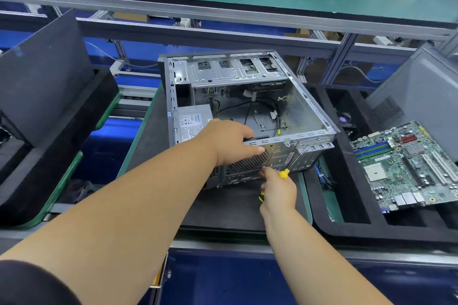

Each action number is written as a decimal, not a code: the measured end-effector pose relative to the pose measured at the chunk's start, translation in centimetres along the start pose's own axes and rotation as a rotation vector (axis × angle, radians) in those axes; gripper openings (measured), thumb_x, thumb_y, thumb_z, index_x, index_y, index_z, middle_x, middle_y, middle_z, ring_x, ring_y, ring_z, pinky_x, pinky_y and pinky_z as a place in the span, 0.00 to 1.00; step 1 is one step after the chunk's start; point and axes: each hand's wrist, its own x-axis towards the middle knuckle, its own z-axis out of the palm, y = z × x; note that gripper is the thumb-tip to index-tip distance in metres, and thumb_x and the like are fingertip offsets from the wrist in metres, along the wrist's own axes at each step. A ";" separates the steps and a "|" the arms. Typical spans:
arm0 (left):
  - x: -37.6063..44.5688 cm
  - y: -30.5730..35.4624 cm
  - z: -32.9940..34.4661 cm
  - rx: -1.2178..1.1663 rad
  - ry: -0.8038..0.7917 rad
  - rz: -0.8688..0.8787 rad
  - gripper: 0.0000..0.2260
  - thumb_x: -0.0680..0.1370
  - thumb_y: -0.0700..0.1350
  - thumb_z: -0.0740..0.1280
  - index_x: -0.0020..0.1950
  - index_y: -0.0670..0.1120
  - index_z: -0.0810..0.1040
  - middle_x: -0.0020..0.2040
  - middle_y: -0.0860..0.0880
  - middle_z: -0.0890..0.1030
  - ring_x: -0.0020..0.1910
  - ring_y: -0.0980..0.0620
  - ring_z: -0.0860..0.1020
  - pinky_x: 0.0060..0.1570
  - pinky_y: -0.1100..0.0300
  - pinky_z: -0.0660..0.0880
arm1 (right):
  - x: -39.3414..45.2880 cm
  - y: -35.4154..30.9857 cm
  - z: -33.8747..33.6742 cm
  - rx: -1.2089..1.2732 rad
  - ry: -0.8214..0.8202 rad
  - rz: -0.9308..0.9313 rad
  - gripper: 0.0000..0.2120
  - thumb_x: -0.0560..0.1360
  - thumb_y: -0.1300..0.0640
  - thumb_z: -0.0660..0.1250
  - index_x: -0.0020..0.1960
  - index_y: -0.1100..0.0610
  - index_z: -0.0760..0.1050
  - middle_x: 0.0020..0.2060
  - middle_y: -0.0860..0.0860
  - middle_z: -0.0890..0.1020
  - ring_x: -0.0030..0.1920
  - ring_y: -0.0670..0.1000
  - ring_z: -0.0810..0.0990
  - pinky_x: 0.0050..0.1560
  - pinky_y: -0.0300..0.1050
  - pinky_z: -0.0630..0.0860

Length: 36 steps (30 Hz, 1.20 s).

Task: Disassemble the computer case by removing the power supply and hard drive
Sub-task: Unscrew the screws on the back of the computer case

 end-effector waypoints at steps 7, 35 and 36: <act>0.0 0.0 0.0 -0.018 -0.007 -0.011 0.24 0.77 0.66 0.60 0.60 0.50 0.79 0.54 0.49 0.82 0.55 0.45 0.77 0.49 0.57 0.64 | 0.3 0.2 0.8 -0.018 0.022 -0.020 0.07 0.69 0.58 0.69 0.34 0.55 0.73 0.25 0.49 0.69 0.26 0.50 0.64 0.28 0.40 0.62; -0.4 0.3 -0.4 -0.035 -0.005 -0.013 0.22 0.78 0.65 0.60 0.58 0.51 0.79 0.48 0.52 0.81 0.50 0.46 0.74 0.49 0.57 0.60 | 0.4 0.0 1.1 -0.086 0.060 -0.004 0.08 0.68 0.57 0.69 0.34 0.57 0.71 0.29 0.53 0.70 0.31 0.53 0.65 0.32 0.41 0.62; -0.4 0.3 -0.3 -0.038 -0.007 -0.012 0.21 0.78 0.65 0.60 0.56 0.51 0.79 0.44 0.52 0.80 0.48 0.46 0.74 0.48 0.57 0.60 | 0.4 -0.2 1.1 -0.094 0.073 0.032 0.07 0.68 0.56 0.69 0.37 0.58 0.73 0.30 0.53 0.71 0.31 0.53 0.65 0.31 0.41 0.62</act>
